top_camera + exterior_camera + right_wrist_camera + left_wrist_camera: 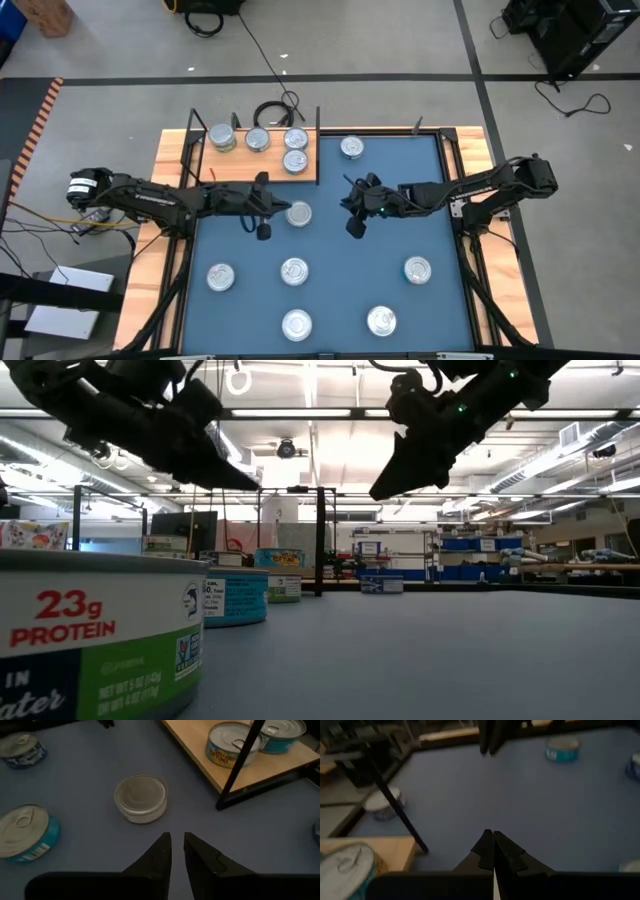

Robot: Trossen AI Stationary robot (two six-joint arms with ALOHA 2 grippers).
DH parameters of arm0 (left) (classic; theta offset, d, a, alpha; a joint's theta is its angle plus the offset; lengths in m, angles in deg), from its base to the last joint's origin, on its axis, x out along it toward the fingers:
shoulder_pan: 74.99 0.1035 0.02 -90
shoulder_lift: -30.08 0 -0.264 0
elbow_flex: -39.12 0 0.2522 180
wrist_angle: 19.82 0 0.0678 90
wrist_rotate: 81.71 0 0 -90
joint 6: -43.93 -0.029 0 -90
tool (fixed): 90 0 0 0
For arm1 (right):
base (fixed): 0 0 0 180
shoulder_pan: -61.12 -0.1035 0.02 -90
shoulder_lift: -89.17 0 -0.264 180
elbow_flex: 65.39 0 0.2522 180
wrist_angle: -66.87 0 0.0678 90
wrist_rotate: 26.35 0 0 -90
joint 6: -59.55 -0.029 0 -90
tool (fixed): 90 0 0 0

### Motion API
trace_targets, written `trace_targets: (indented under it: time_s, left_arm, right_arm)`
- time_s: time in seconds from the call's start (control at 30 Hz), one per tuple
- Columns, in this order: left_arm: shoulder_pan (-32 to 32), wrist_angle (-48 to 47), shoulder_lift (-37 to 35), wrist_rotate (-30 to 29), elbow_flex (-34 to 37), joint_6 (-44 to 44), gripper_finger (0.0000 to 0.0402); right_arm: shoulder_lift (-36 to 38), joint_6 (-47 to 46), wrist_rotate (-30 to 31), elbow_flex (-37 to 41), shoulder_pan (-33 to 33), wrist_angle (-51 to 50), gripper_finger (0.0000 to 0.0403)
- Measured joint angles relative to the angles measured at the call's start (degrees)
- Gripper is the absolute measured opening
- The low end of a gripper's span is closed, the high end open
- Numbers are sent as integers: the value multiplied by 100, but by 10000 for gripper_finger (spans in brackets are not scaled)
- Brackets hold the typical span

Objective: Stack canned seafood by type on shelf
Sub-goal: Stack the blue tuna can on top of the blue tuna can on the shelf

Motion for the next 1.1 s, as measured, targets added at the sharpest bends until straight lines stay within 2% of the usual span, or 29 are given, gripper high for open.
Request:
trace_targets:
  time_s: [0.2, 0.47, 0.63, 0.8, 1.1]
  left_arm:
    - [-4, -509, 0, 203, -3, -3, 10]
    - [-9, -153, 2, 203, -3, 171, 8]
    - [-7, 123, 22, 204, -8, 178, 5]
    - [-10, 123, 23, 203, -10, 227, 5]
    - [-13, 63, 48, 203, -10, 290, 5]
  right_arm:
    - [0, 674, 500, 2, 327, -37, 70]
    - [-139, 1150, 391, 4, 1400, -65, 109]
    - [-594, 1295, -22, 4, 1967, 130, 142]
    - [-1125, 1789, -22, -139, 2400, 138, 167]
    - [-2046, 2717, -210, -955, 2907, -55, 168]
